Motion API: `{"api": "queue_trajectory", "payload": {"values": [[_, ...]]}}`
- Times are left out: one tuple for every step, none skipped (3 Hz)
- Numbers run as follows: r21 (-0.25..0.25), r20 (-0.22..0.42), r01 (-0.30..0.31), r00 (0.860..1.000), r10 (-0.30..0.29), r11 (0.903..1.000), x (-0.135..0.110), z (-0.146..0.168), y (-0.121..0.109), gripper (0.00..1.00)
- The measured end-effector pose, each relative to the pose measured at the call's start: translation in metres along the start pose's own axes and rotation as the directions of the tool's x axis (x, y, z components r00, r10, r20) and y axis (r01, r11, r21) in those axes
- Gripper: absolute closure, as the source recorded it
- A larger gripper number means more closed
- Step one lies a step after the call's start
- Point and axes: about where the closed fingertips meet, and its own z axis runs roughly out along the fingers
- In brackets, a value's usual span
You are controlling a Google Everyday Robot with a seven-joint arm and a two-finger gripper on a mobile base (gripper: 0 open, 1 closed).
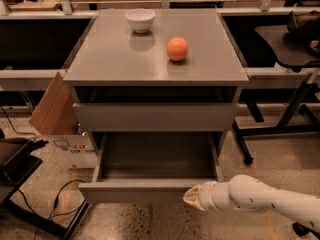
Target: Close middle drawer
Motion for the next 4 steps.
{"api": "queue_trajectory", "payload": {"values": [[-0.004,0.001,0.0,1.0,0.0,1.0,0.0,0.002,0.0,1.0],[0.008,0.009,0.007,1.0,-0.007,0.9999,0.0,0.016,-0.022,1.0],[0.013,0.01,0.01,1.0,-0.01,0.9999,0.0,0.023,-0.034,1.0],[0.035,0.002,0.014,1.0,-0.014,0.9993,-0.005,0.033,-0.071,1.0]]}}
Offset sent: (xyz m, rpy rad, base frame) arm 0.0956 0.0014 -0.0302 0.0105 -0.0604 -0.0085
